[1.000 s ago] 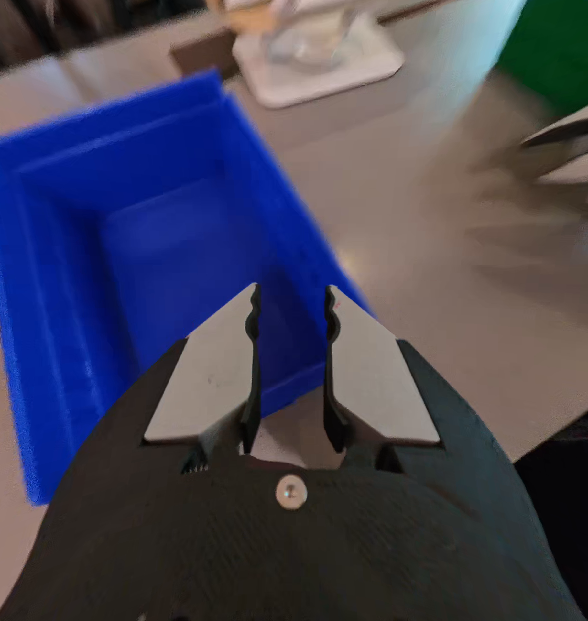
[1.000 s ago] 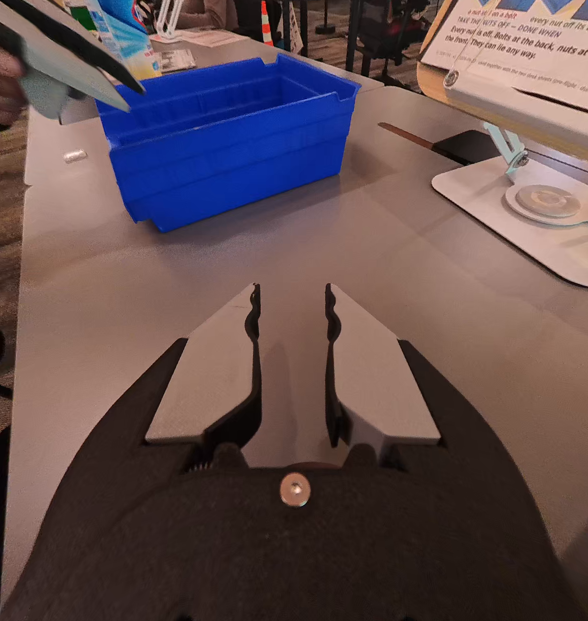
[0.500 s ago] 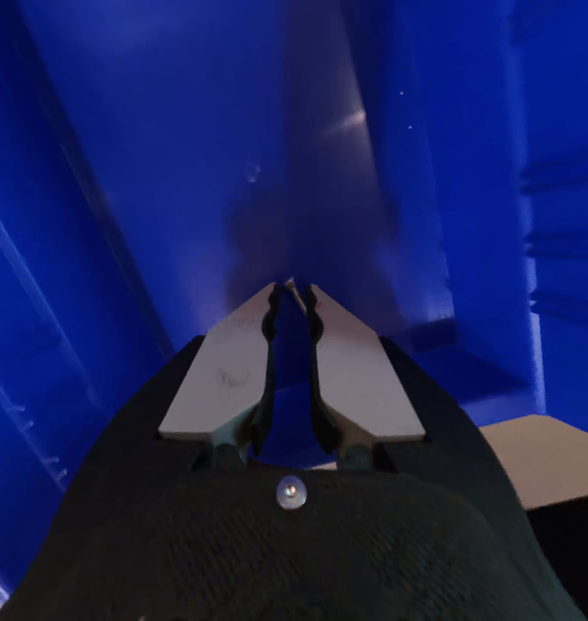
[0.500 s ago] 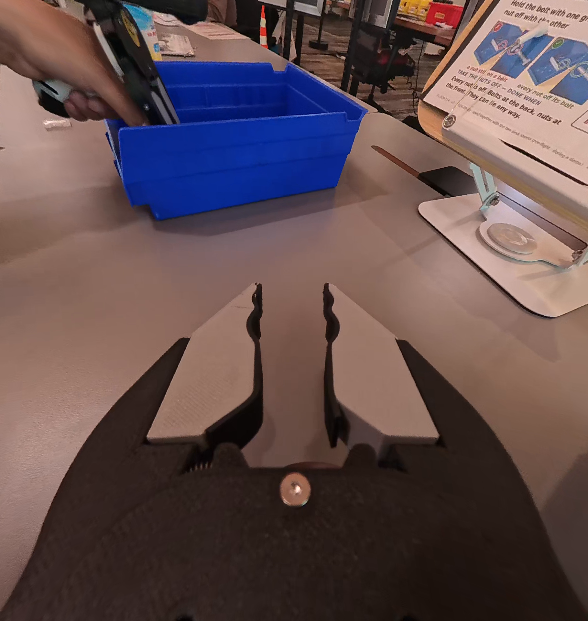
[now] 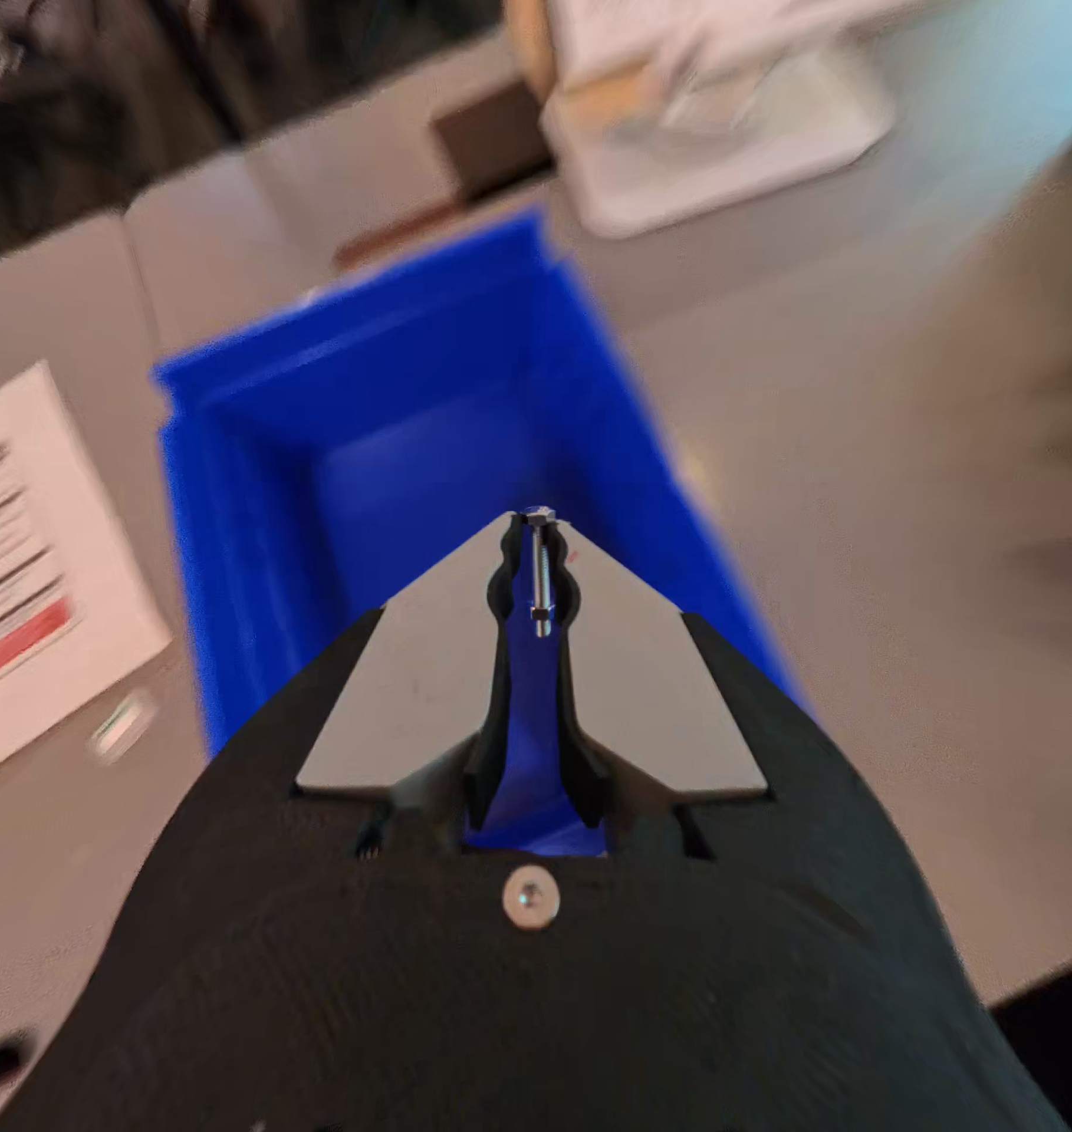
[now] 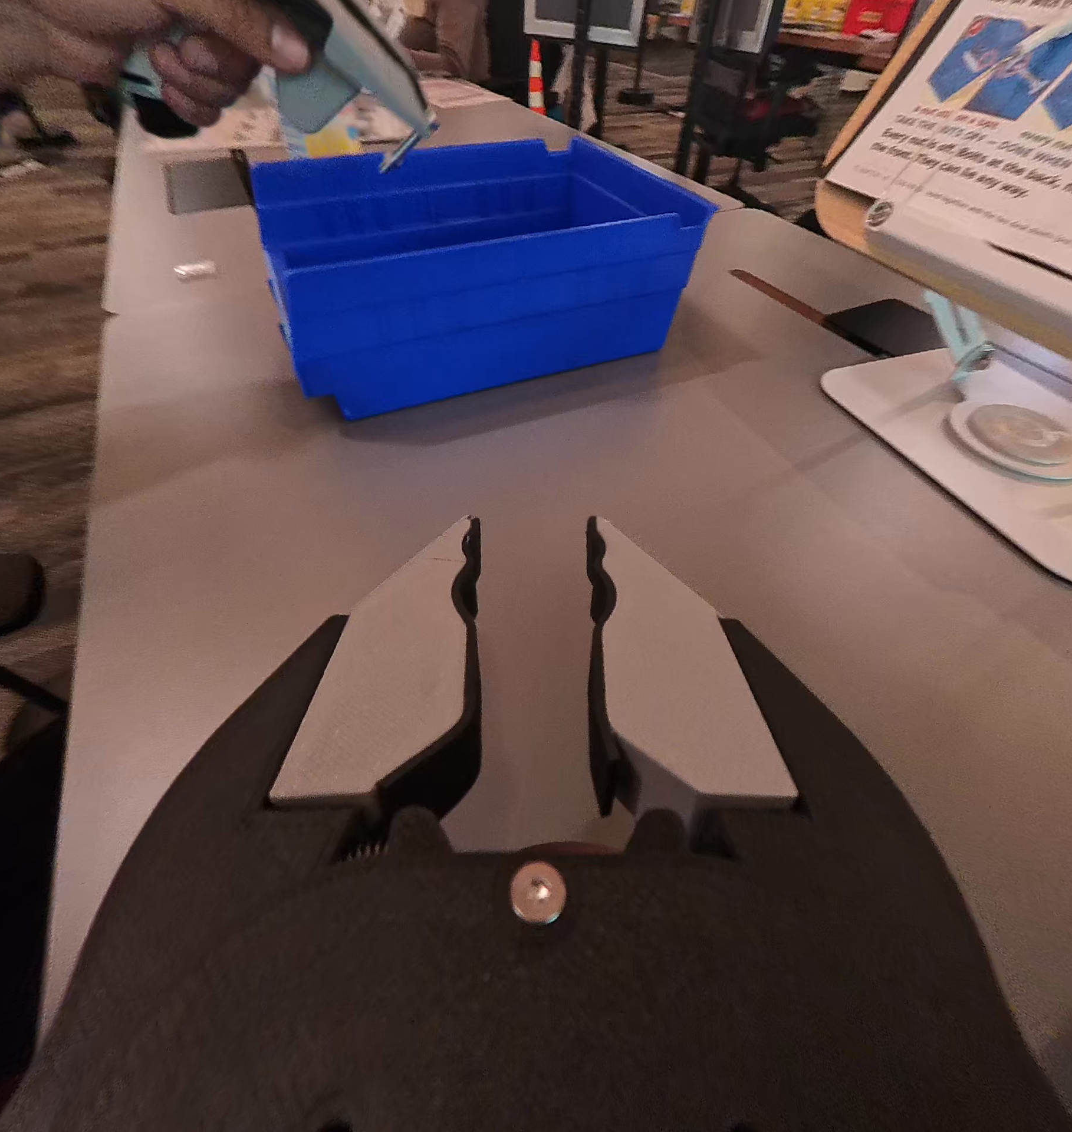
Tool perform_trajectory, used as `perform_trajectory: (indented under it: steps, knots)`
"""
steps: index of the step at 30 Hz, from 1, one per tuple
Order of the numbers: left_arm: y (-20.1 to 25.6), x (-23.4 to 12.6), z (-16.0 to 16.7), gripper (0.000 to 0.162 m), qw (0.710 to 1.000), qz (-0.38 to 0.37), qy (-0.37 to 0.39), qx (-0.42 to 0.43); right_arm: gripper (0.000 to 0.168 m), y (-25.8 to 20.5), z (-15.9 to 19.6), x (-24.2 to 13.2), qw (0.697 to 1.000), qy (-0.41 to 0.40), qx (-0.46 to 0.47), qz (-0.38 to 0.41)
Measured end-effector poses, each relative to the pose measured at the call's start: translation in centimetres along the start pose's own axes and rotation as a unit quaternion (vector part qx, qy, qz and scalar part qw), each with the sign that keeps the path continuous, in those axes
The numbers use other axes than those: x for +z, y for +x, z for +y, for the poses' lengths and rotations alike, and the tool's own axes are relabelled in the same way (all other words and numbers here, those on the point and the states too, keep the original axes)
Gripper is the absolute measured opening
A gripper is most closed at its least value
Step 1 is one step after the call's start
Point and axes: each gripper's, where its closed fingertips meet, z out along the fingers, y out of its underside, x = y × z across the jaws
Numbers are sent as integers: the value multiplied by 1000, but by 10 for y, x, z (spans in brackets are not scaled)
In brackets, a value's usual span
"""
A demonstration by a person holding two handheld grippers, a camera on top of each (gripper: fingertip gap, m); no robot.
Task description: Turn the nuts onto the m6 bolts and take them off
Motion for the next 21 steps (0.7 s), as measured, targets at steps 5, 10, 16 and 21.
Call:
perform_trajectory:
  steps: [5,10,16,21]
  knots:
    - [127,-35,-69,7,961,225,161,-19,31,-26,-20,-6,993,57,40,-97]
    - [224,-47,-88,6,900,355,252,-25,28,-32,-52,-27,978,150,62,-130]
    - [283,-29,-86,6,852,432,289,-64,32,-33,-60,-39,961,186,98,-179]
    - [295,-14,-82,6,836,448,305,-84,7,-26,-54,-37,959,169,125,-190]
